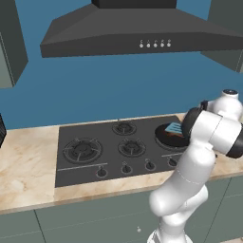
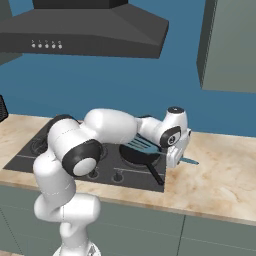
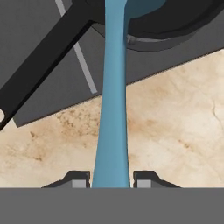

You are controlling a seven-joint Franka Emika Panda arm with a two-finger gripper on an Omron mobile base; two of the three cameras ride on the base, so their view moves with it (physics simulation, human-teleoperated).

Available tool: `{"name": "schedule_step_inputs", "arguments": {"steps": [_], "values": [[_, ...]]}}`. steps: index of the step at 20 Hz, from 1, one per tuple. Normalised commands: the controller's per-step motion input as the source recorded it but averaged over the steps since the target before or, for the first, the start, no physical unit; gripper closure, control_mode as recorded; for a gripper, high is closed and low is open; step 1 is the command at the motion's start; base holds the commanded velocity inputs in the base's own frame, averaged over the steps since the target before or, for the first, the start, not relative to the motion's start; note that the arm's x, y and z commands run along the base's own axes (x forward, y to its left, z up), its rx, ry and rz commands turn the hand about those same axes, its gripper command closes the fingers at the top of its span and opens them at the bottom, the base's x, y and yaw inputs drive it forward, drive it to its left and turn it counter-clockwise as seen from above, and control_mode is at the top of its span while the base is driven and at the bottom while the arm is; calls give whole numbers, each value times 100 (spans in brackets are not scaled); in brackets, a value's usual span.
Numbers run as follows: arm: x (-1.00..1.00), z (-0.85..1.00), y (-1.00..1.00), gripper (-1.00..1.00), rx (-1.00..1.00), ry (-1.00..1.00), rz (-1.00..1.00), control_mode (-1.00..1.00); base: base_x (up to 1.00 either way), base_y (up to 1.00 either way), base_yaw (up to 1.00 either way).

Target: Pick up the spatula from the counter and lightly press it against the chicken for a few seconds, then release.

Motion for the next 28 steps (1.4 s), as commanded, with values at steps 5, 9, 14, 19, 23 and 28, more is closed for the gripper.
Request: {"name": "schedule_step_inputs", "arguments": {"steps": [5, 9, 14, 19, 23, 28], "values": [[0, -6, -1, 100, 0, 0, 0, -100, 0, 0, 0], [0, -9, 0, 100, 0, 0, 0, -100, 0, 0, 0], [0, -15, 0, 100, 0, 0, 0, -100, 0, 0, 0], [0, -18, 0, 100, 0, 0, 0, -100, 0, 0, 0], [1, -17, 0, 100, 0, 0, 0, -100, 0, 0, 0], [9, -10, 0, 100, 0, 0, 0, -100, 0, 0, 0]]}}
